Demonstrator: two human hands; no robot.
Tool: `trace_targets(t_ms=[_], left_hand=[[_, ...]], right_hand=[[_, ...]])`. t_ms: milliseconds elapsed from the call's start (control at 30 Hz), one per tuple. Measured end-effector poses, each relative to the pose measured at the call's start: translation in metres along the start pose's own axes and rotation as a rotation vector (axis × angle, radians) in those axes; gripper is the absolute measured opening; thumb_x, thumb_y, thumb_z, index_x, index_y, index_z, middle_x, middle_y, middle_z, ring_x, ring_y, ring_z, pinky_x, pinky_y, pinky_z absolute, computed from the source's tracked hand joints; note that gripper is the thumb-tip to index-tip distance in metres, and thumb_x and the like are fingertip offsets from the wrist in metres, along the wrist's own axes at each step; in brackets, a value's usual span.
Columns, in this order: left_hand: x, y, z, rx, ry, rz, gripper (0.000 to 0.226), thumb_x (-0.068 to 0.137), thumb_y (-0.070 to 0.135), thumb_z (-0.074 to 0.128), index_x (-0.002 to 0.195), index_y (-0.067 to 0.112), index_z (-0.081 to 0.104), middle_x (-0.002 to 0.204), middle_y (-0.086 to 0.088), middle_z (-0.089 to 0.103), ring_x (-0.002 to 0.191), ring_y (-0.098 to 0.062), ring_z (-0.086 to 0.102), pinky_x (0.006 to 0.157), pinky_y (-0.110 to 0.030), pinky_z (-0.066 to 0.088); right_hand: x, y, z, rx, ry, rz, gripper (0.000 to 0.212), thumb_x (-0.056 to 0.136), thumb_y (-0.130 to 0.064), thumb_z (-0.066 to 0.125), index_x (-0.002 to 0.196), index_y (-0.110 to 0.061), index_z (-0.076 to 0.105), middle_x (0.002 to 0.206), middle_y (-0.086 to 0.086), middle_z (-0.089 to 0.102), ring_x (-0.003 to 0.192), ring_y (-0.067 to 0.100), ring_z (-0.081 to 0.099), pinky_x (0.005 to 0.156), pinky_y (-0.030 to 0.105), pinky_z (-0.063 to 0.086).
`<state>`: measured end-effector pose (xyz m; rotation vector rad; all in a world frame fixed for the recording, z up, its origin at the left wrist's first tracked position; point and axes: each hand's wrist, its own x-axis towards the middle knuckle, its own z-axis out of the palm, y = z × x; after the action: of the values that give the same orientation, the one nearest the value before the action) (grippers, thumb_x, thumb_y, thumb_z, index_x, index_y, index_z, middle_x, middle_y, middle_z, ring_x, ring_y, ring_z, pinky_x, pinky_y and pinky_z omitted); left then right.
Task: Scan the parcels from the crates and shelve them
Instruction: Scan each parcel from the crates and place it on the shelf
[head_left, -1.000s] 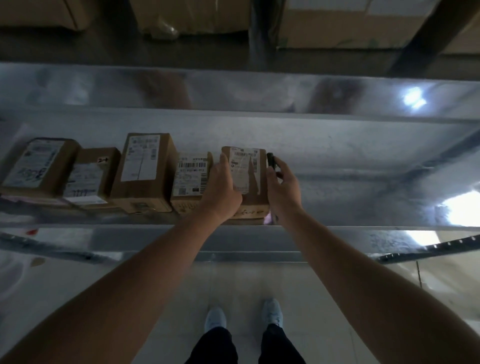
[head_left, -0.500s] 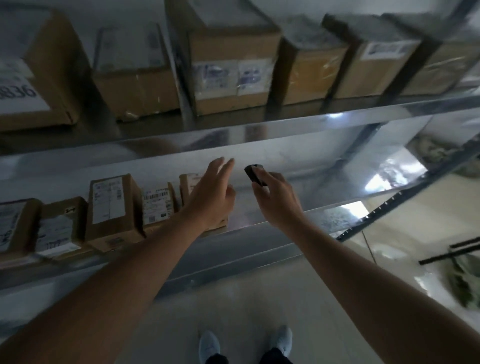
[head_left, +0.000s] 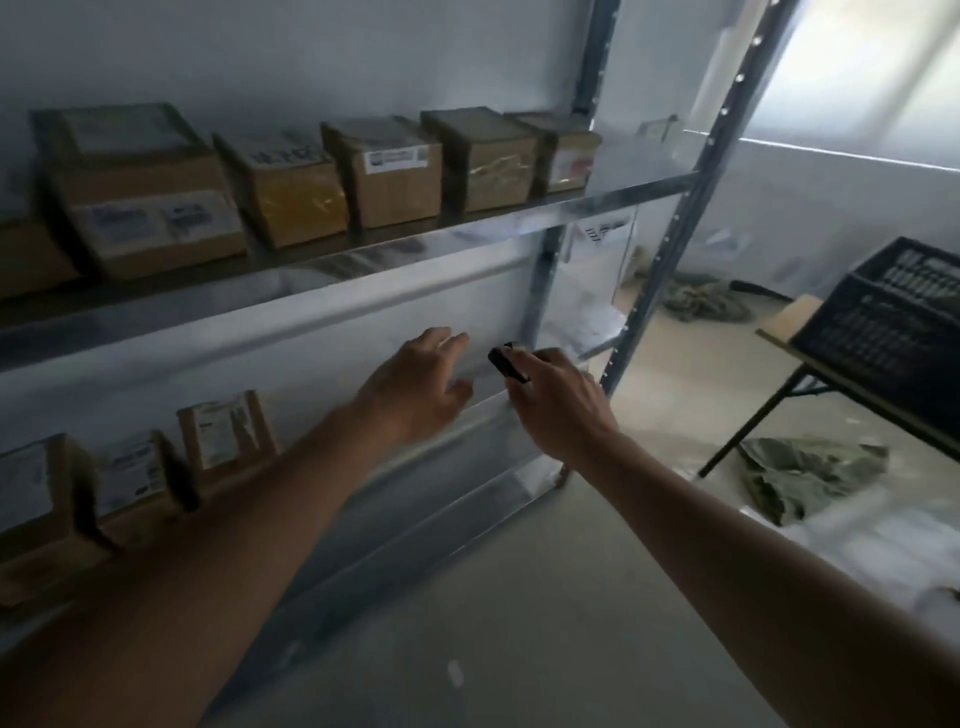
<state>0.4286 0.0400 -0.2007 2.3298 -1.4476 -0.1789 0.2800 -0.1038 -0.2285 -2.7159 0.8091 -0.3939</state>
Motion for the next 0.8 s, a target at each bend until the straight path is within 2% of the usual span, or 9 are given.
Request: trace_targets(t_ms=[100, 200, 433, 600, 800], left_hand=[[0.014, 0.062, 0.014, 0.013, -0.018, 0.074, 0.064, 0.105, 0.039, 0.056, 0.16, 0.011, 0.04, 0.162, -0.013, 0.04, 0.144, -0.034, 0.045, 0.116, -0.044, 0.041], [0.029, 0.126, 0.031, 0.03, -0.038, 0.137, 0.061, 0.106, 0.044, 0.052, 0.157, 0.01, 0.045, 0.157, -0.014, 0.045, 0.139, -0.036, 0.05, 0.112, -0.045, 0.044], [0.077, 0.257, 0.061, 0.038, -0.046, 0.315, 0.059, 0.106, 0.049, 0.049, 0.156, 0.017, 0.045, 0.156, -0.007, 0.047, 0.137, -0.029, 0.052, 0.108, -0.047, 0.048], [0.134, 0.328, 0.09, 0.052, -0.076, 0.444, 0.06, 0.105, 0.052, 0.049, 0.155, 0.018, 0.046, 0.155, -0.006, 0.049, 0.137, -0.028, 0.054, 0.11, -0.048, 0.049], [0.219, 0.41, 0.134, 0.057, -0.134, 0.616, 0.062, 0.106, 0.05, 0.049, 0.159, 0.017, 0.041, 0.161, -0.006, 0.045, 0.144, -0.025, 0.047, 0.115, -0.045, 0.044]], right_hand=[[-0.031, 0.052, -0.042, -0.038, 0.05, 0.061, 0.046, 0.109, -0.042, 0.049, 0.154, -0.049, 0.043, 0.136, 0.01, 0.061, 0.099, 0.043, 0.067, 0.082, 0.046, 0.058], [-0.06, 0.105, -0.081, -0.037, 0.086, 0.14, 0.047, 0.109, -0.04, 0.049, 0.155, -0.048, 0.045, 0.139, 0.012, 0.058, 0.105, 0.044, 0.066, 0.088, 0.046, 0.056], [-0.106, 0.209, -0.147, -0.042, 0.174, 0.296, 0.046, 0.108, -0.046, 0.044, 0.154, -0.049, 0.04, 0.139, 0.012, 0.056, 0.098, 0.044, 0.065, 0.084, 0.053, 0.058], [-0.116, 0.28, -0.181, -0.111, 0.265, 0.406, 0.049, 0.108, -0.044, 0.049, 0.156, -0.042, 0.043, 0.139, 0.014, 0.057, 0.099, 0.046, 0.065, 0.084, 0.052, 0.058], [-0.106, 0.377, -0.206, -0.151, 0.351, 0.538, 0.049, 0.106, -0.044, 0.051, 0.155, -0.038, 0.048, 0.138, 0.015, 0.058, 0.1, 0.046, 0.066, 0.082, 0.055, 0.058]])
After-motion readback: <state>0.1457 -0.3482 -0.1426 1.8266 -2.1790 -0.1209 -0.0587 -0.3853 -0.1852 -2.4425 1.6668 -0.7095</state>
